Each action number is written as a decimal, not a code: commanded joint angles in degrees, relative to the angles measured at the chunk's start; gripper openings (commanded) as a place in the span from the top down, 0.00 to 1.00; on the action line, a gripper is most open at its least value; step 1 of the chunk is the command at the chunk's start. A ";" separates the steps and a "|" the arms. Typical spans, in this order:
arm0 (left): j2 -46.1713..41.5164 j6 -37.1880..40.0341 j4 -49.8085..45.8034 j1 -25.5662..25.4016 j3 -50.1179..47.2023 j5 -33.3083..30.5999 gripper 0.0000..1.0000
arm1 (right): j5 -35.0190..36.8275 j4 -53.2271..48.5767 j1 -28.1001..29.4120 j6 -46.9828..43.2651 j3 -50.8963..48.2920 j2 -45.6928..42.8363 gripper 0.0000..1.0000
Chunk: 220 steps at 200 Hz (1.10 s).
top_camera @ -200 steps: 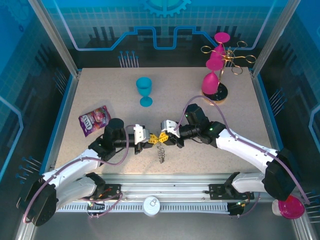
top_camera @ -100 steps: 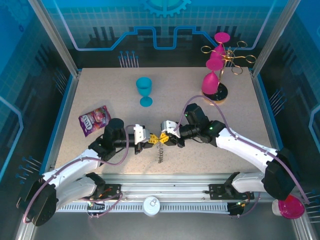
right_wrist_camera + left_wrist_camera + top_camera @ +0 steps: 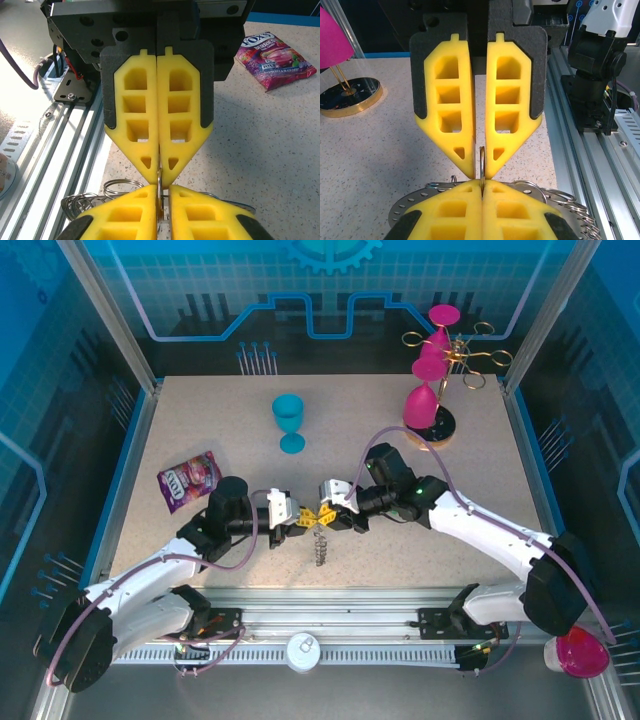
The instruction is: Put the keys on the keyring
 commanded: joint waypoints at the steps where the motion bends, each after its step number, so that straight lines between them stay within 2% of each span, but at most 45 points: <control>1: -0.46 1.09 2.86 -0.27 1.03 1.92 1.00 | -0.07 -1.27 0.44 -1.14 1.78 1.17 0.86; 45: -0.46 1.15 3.02 -0.27 0.99 1.99 1.00 | 0.04 -1.71 0.47 -1.31 1.93 1.65 0.88; 61: -0.46 1.09 3.09 -0.21 1.00 1.98 1.00 | -0.09 -1.90 0.50 -1.34 2.06 1.90 0.92; 73: -0.46 1.00 3.10 -0.23 1.04 1.96 1.00 | -0.39 -2.11 0.53 -1.39 2.17 2.02 1.00; 105: -0.50 0.53 3.21 -0.23 1.01 0.71 1.00 | 0.71 -2.04 0.40 0.58 2.25 1.27 1.00; 120: -0.87 0.07 3.26 -0.27 0.87 -0.78 0.74 | 3.94 -0.93 0.03 3.87 1.35 -0.10 1.00; 129: -1.34 -0.43 3.69 -0.27 0.61 -1.62 0.62 | 6.95 -0.46 -0.32 7.11 0.85 -1.02 1.00; 153: -3.10 -1.52 4.00 -0.23 0.17 -3.74 0.45 | 15.07 -2.96 -0.88 14.83 0.26 -3.81 1.00; 192: -4.85 -7.72 5.05 -0.23 1.39 -10.24 0.34 | 26.27 -1.90 -0.83 26.78 -6.03 -13.09 1.00; 220: -3.95 -14.72 5.84 -0.27 3.28 -18.07 0.34 | 35.44 -12.69 -2.21 38.44 -1.02 -14.14 1.00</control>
